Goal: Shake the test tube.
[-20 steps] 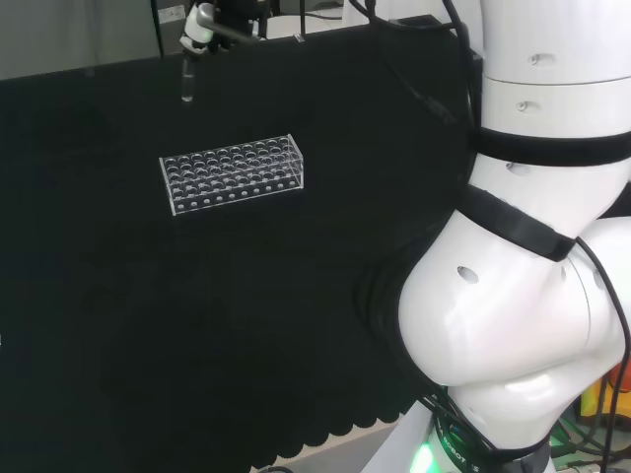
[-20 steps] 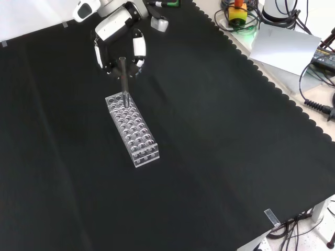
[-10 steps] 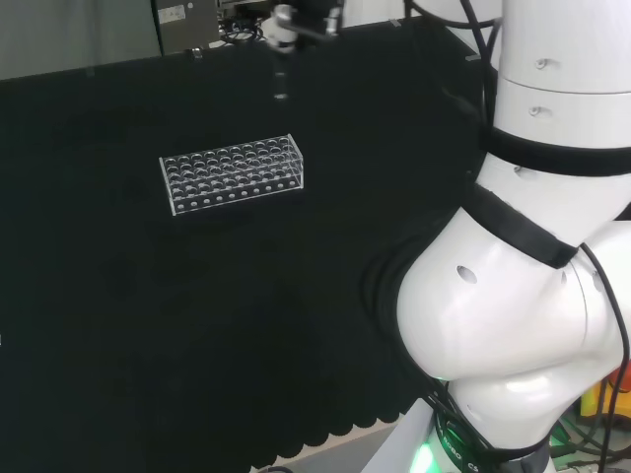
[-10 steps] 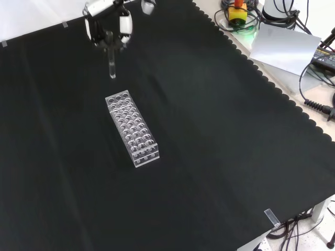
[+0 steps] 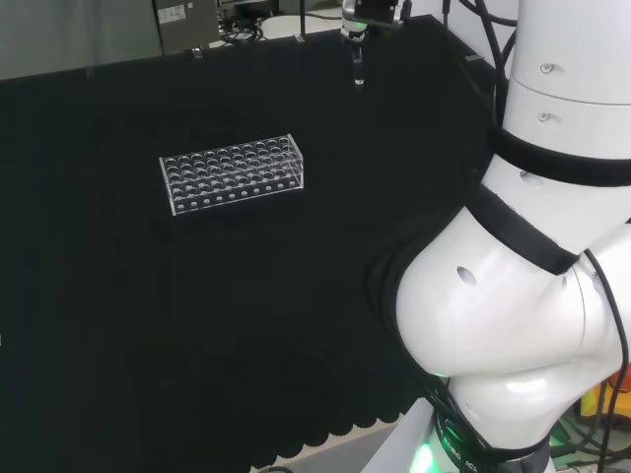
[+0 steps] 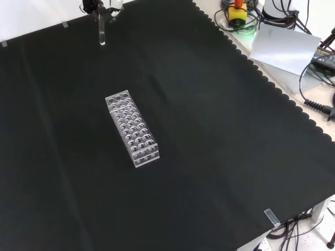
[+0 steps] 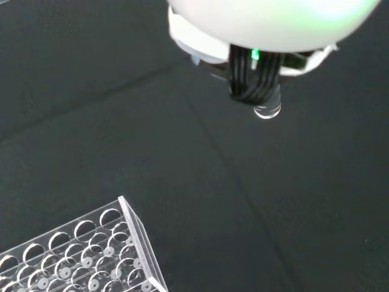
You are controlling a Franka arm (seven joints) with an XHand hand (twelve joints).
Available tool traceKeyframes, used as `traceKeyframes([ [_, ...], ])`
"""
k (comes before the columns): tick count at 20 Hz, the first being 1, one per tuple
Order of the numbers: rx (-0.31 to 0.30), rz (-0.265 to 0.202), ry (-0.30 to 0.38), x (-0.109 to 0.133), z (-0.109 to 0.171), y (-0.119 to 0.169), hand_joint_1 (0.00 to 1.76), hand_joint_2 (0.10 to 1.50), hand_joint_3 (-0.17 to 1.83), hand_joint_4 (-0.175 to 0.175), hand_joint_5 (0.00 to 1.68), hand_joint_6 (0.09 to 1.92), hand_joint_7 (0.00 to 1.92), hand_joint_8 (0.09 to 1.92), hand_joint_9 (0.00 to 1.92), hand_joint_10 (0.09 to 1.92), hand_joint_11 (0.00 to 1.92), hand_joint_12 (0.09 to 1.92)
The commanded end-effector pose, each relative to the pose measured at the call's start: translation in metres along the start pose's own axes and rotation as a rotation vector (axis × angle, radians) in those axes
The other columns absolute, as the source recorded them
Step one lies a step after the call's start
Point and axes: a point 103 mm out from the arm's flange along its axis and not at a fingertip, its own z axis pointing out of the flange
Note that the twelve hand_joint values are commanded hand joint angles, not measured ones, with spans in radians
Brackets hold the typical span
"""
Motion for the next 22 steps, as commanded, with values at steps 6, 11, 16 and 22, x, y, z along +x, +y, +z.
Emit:
traceKeyframes([
  [6,0.078,-0.191,0.047,0.119,0.029,-0.024,1.43,0.56,0.77,-0.175,1.27,0.67,1.36,0.8,1.31,0.52,0.98,1.16],
  [11,0.121,-0.325,0.079,0.194,0.04,-0.049,1.43,0.56,0.77,-0.175,1.27,0.67,1.36,0.8,1.31,0.52,0.98,1.16],
  [16,0.145,-0.424,0.083,0.231,0.044,-0.07,1.43,0.56,0.77,-0.175,1.28,0.66,1.36,0.8,1.31,0.52,0.98,1.16],
  [22,0.133,-0.394,0.051,0.212,0.043,-0.064,1.43,0.56,0.77,-0.175,1.28,0.66,1.36,0.79,1.31,0.52,0.98,1.16],
])
